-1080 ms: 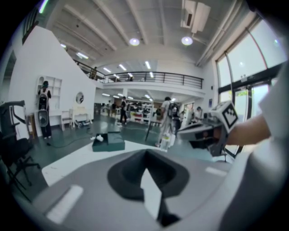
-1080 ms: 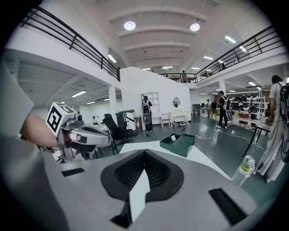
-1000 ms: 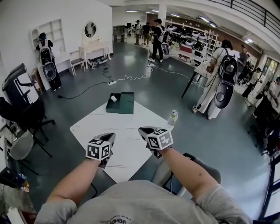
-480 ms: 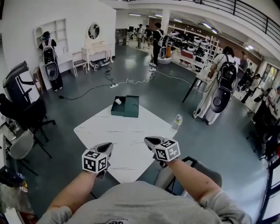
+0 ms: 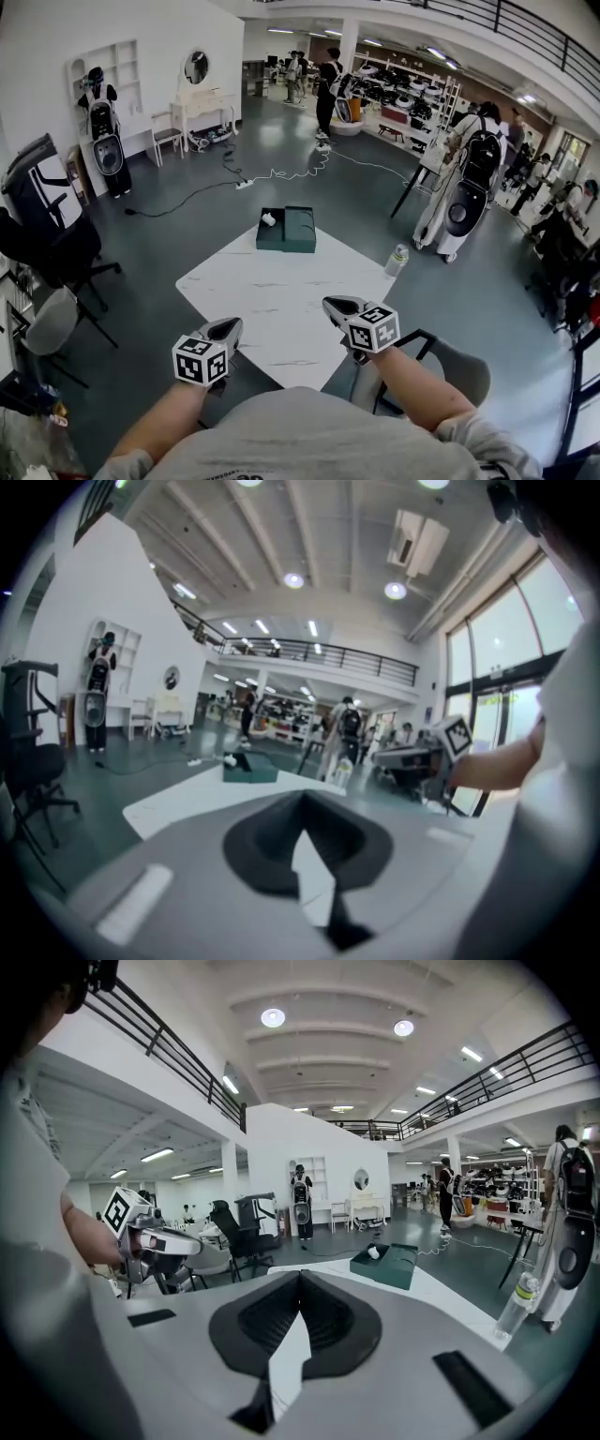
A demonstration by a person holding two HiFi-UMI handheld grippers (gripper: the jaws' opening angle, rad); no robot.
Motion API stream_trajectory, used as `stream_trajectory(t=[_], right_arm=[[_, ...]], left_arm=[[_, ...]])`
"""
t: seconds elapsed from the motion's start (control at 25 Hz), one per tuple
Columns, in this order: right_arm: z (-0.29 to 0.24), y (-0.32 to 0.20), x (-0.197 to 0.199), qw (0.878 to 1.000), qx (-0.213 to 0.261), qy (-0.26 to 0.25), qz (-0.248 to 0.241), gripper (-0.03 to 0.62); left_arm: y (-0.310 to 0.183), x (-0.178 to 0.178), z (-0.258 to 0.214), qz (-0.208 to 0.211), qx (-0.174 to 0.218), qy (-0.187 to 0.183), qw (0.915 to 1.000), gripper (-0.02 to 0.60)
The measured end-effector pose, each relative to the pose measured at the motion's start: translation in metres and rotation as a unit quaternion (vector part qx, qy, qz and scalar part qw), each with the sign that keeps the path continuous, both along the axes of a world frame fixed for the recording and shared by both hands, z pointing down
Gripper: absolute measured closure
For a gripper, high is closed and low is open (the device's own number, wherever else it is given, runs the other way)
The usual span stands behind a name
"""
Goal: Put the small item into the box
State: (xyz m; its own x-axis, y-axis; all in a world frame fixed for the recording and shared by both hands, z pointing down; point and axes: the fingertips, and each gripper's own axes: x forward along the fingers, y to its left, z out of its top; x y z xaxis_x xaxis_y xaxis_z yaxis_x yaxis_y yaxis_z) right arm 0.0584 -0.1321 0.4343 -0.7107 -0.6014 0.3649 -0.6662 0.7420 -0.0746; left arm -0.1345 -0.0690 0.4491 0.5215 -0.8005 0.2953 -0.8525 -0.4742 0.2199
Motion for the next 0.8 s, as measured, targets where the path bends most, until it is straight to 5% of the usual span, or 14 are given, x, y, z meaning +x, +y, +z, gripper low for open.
stream_trajectory(t=[0.52, 0.8], right_arm=[[0.012, 0.054, -0.044, 0.999, -0.006, -0.014, 0.05, 0.586], [0.021, 0.07, -0.047, 0.998, -0.017, -0.016, 0.053, 0.586]], left_arm=[[0.026, -0.064, 0.013, 0.062, 0.003, 0.008, 0.998, 0.577], [0.031, -0.07, 0.03, 0.058, -0.015, 0.03, 0.9978, 0.577]])
